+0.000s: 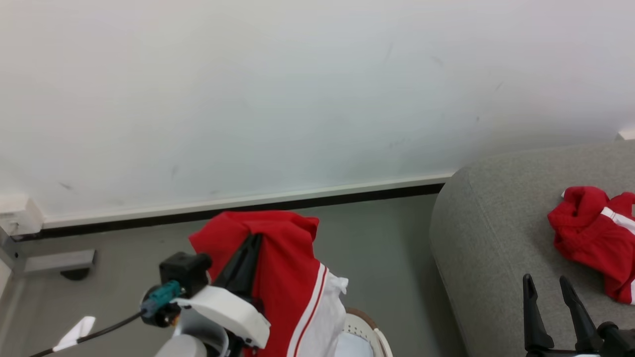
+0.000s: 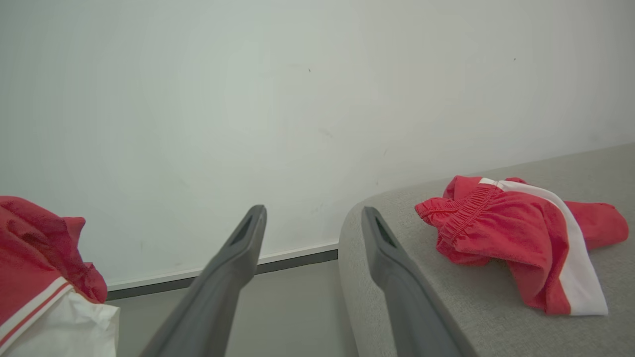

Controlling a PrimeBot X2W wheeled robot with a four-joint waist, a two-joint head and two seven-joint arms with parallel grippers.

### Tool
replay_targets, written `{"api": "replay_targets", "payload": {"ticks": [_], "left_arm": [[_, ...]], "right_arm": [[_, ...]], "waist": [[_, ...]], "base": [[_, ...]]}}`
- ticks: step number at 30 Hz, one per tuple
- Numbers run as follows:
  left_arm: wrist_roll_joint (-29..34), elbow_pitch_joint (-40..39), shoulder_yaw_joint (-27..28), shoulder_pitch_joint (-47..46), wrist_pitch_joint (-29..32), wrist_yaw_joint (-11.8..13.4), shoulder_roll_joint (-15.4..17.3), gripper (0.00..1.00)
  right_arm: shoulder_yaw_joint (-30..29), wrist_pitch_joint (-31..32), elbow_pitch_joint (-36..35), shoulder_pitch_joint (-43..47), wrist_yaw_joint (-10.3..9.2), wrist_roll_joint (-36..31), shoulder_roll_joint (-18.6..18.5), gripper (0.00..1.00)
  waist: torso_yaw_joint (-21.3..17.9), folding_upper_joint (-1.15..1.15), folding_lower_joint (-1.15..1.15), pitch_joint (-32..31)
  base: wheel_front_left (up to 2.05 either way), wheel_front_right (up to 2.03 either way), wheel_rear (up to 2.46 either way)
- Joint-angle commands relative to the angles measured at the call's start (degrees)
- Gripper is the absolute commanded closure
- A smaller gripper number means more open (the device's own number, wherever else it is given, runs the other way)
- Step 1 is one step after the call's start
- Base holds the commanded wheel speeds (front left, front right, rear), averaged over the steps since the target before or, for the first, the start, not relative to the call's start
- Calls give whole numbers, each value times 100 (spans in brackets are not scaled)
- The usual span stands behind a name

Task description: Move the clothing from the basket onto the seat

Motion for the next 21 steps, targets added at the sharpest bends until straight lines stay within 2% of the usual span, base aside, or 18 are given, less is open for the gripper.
{"api": "replay_targets", "payload": {"ticks": [1, 10, 16, 21], "left_arm": [[-8, -210, 61, 55, 41, 58, 79, 100], [12, -1454, 321, -71, 398, 446, 314, 100], [32, -1706, 314, -15, 538, 577, 330, 100], [10, -1767, 252, 78, 560, 585, 314, 100]], "right_arm": [[-12, -13, 4, 95, -13, -12, -25, 0], [50, -13, 78, 355, -13, 4, -22, 0], [330, 7, 72, 288, -13, -30, -31, 0], [713, 69, -96, 193, -13, -21, -255, 0]], "waist": [[-3, 0, 2, -133], [-80, 0, 2, -447], [-152, 0, 2, -483], [-167, 0, 2, -460]], "base": [[0, 0, 0], [0, 0, 0], [0, 0, 0], [0, 0, 0]]}}
